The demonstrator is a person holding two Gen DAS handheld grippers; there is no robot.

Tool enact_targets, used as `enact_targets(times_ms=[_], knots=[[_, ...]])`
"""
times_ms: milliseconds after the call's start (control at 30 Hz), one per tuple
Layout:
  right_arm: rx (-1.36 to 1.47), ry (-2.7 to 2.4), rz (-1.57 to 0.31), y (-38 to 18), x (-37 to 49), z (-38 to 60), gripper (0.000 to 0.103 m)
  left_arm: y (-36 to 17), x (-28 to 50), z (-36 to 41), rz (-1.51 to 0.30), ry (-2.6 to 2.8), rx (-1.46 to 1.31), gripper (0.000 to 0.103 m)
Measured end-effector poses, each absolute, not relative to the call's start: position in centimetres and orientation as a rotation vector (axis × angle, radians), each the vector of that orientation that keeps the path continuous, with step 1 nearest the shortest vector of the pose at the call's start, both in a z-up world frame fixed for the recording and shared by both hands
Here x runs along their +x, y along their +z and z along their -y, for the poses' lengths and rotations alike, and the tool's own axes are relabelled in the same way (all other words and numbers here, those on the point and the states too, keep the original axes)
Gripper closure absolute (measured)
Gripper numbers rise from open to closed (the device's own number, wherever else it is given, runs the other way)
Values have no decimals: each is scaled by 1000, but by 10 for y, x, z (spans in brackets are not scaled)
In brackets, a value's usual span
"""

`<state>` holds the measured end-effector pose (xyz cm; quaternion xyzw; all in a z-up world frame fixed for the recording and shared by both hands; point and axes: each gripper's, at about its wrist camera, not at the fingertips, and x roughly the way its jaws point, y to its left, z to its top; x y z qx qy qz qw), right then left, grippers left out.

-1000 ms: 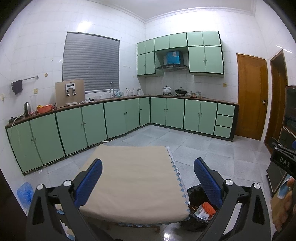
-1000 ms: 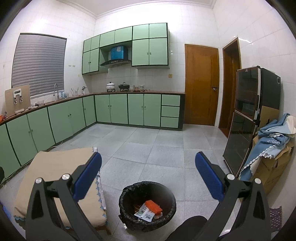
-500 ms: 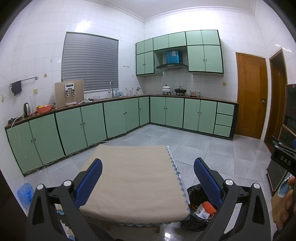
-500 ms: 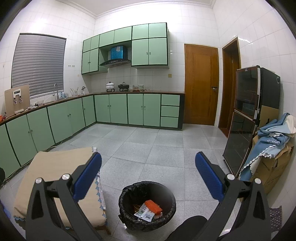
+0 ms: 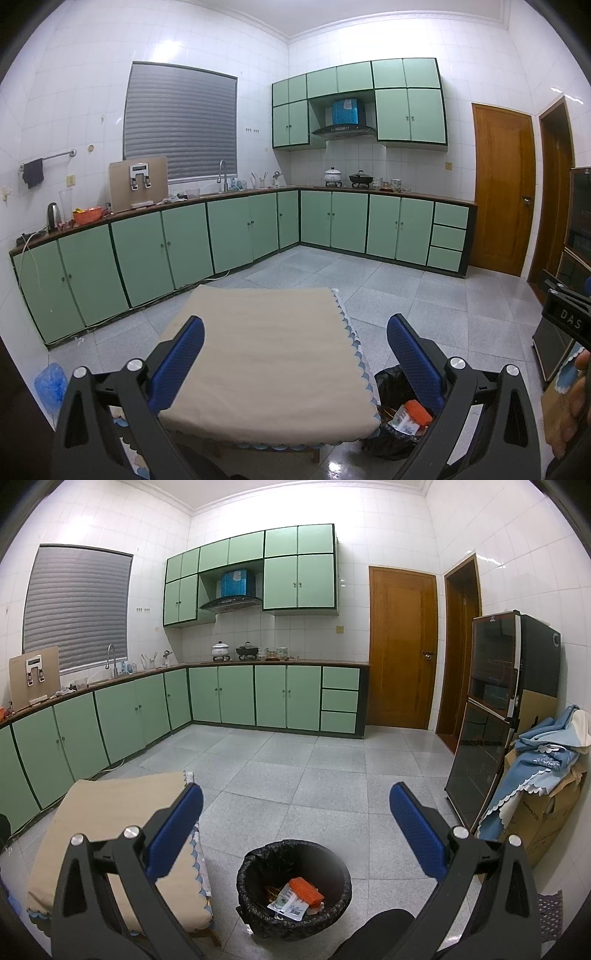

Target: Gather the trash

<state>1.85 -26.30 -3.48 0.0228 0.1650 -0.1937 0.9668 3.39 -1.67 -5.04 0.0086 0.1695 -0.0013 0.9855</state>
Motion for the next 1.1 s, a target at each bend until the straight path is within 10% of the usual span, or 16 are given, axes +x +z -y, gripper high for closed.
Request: enact_targets(times_ms=[1100], knots=[[45,-393,-336,-36,20,263,5,-51,36,15,-344,-9,17,6]])
